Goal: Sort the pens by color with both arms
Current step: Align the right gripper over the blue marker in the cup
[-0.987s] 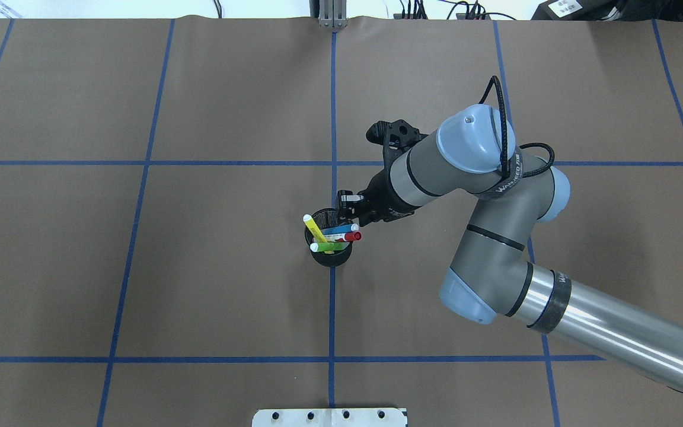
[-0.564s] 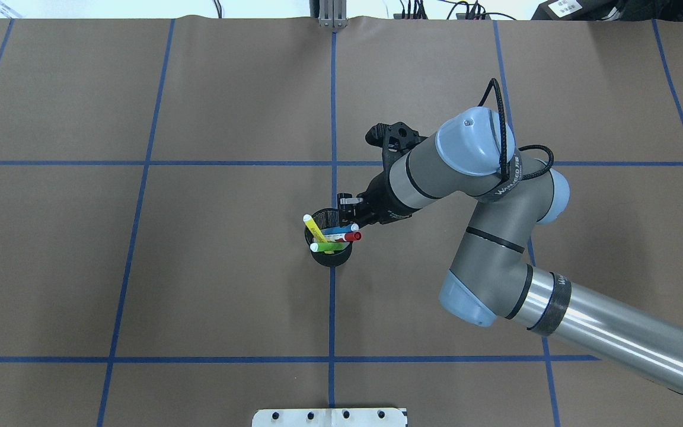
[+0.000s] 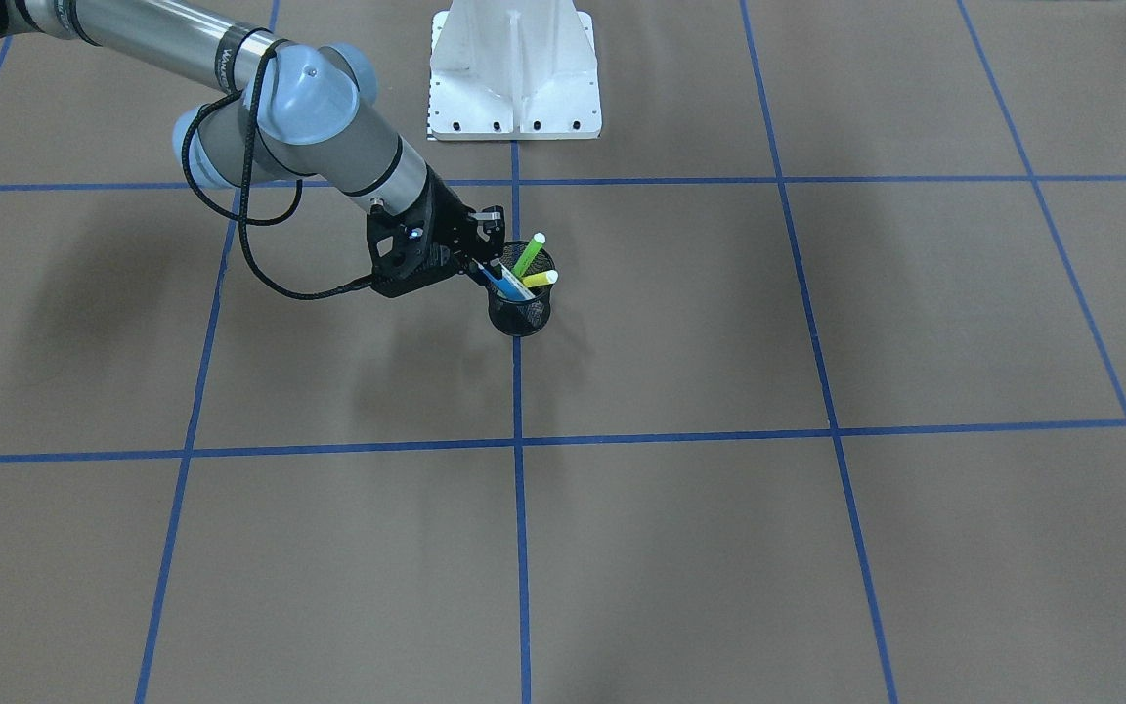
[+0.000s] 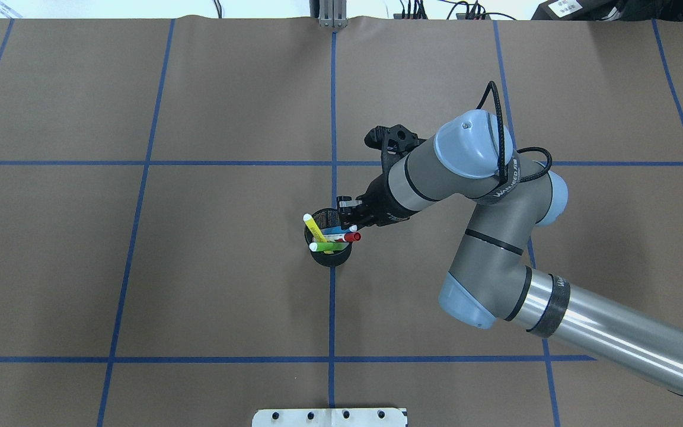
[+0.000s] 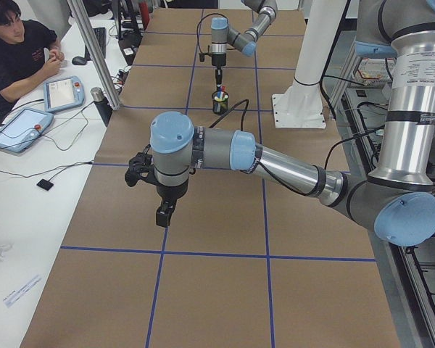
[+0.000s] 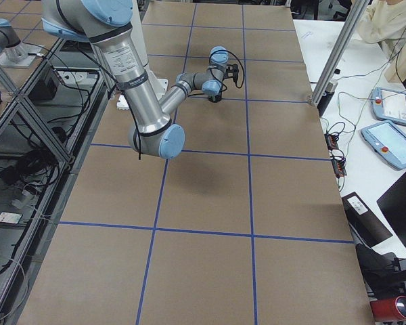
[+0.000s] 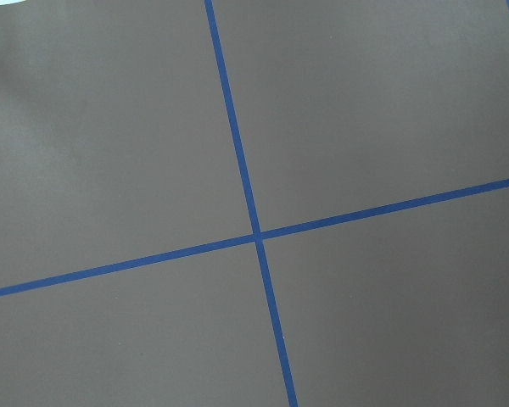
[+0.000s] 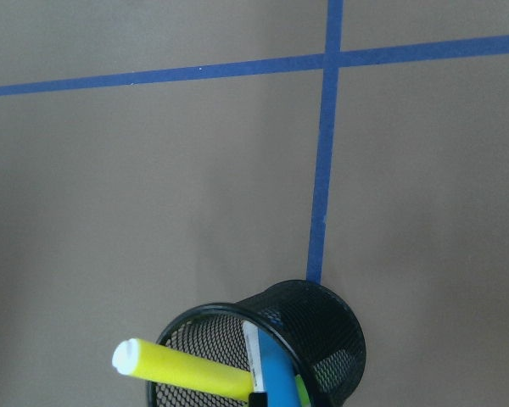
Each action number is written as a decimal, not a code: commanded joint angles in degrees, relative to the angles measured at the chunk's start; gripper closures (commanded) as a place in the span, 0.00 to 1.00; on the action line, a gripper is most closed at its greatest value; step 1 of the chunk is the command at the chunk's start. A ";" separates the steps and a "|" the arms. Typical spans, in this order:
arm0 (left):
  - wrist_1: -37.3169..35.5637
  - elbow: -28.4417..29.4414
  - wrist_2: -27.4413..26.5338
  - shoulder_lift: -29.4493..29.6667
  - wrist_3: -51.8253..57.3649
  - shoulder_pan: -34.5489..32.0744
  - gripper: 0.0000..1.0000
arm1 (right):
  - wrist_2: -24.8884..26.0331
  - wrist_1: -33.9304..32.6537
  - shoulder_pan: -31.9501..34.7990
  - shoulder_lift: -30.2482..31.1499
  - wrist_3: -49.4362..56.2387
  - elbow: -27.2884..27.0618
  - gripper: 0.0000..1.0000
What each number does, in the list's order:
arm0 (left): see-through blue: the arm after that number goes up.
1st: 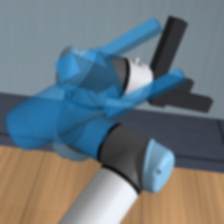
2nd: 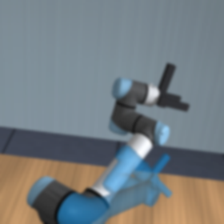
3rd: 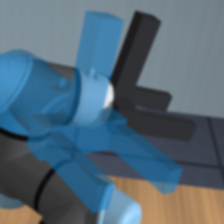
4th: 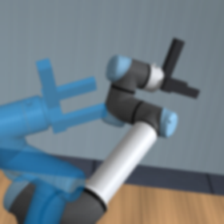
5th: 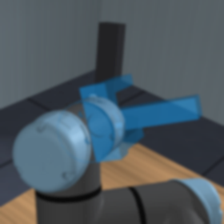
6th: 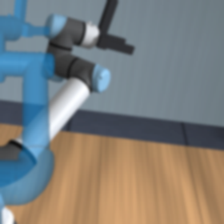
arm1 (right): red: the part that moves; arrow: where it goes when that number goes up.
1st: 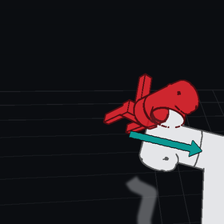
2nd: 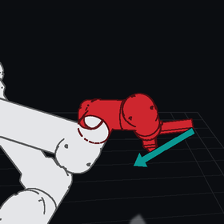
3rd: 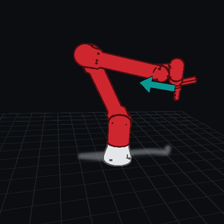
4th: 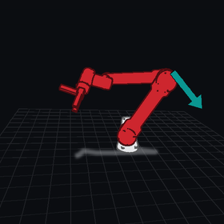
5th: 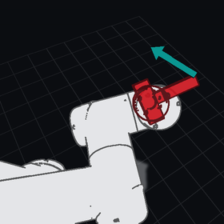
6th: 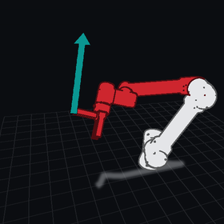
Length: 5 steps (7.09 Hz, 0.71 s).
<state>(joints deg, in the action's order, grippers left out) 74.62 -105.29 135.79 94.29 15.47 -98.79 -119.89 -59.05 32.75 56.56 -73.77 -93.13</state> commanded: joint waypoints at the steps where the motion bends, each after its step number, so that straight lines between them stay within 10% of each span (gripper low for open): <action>1: 0.00 -0.09 0.00 -0.07 0.00 0.00 0.01 | 0.01 -0.01 0.03 0.04 0.03 0.05 0.76; 5: 0.00 -0.18 0.00 -0.16 0.00 0.00 0.01 | -0.52 -0.36 0.03 -0.31 0.03 -0.12 0.75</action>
<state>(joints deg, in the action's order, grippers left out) 74.62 -105.45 135.79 94.19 15.47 -98.79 -120.29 -59.31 32.78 56.36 -73.74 -93.17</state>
